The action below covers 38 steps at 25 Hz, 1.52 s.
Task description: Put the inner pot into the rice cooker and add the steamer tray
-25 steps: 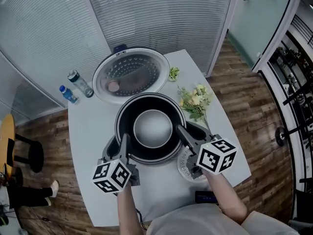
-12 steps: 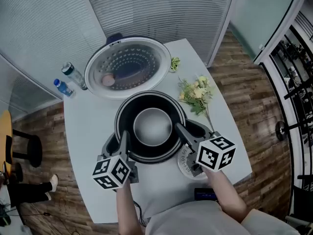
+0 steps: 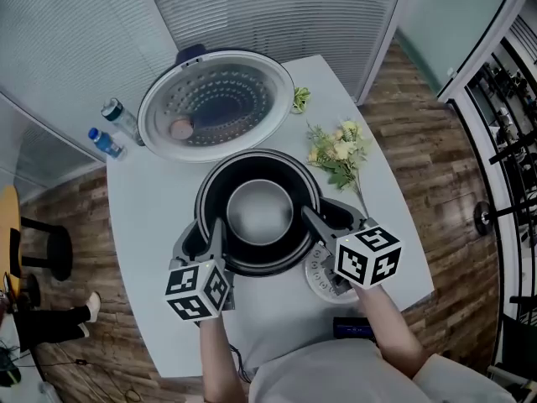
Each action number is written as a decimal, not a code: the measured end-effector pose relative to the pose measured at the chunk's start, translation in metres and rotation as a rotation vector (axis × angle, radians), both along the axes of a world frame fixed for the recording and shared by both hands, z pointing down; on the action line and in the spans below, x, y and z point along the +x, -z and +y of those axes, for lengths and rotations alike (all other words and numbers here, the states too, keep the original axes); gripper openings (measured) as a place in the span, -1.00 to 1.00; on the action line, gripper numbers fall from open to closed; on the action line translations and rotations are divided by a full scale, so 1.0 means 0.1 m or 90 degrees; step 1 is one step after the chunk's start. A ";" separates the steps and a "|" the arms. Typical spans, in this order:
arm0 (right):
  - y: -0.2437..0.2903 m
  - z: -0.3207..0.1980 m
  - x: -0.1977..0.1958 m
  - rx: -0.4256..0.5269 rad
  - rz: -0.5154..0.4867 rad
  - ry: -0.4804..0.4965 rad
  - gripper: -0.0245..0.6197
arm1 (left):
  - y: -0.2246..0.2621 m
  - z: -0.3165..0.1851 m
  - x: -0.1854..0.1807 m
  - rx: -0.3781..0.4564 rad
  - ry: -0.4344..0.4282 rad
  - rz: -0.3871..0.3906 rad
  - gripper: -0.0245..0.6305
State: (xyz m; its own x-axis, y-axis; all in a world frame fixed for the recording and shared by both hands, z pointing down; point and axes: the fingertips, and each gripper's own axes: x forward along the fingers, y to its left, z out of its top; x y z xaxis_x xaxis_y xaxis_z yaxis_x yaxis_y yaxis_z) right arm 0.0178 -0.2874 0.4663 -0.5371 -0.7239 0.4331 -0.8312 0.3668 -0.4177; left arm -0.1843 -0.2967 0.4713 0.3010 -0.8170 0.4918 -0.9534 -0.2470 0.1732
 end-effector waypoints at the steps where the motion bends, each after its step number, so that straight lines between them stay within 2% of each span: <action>1: 0.00 0.00 0.00 0.002 0.003 0.001 -0.53 | -0.02 0.00 0.00 -0.006 -0.003 -0.015 -0.52; 6: -0.01 0.00 -0.02 0.011 0.025 0.006 -0.52 | -0.12 0.00 -0.01 -0.030 -0.005 -0.040 -0.50; 18: -0.03 -0.01 -0.04 0.037 0.099 0.012 -0.47 | -0.15 0.00 -0.01 -0.031 0.004 -0.069 -0.46; 19: -0.03 -0.01 -0.04 0.037 0.101 0.012 -0.47 | -0.15 0.00 -0.03 -0.028 0.007 -0.085 -0.45; 21: -0.02 -0.01 -0.04 0.041 0.101 0.011 -0.46 | -0.17 -0.01 -0.08 -0.019 0.009 -0.143 -0.27; 23: 0.00 -0.01 -0.03 0.047 0.098 0.010 -0.45 | -0.19 -0.01 -0.09 -0.019 0.003 -0.174 -0.27; 38: 0.22 0.27 0.12 0.071 0.080 -0.013 -0.45 | 0.04 0.31 -0.07 0.008 0.017 -0.108 -0.27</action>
State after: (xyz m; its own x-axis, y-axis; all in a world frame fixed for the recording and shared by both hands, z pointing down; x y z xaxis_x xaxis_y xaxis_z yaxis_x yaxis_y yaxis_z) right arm 0.0299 -0.2604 0.4439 -0.4681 -0.7814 0.4126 -0.8823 0.3873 -0.2674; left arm -0.1909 -0.2662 0.4676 0.1924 -0.8302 0.5233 -0.9749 -0.2224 0.0057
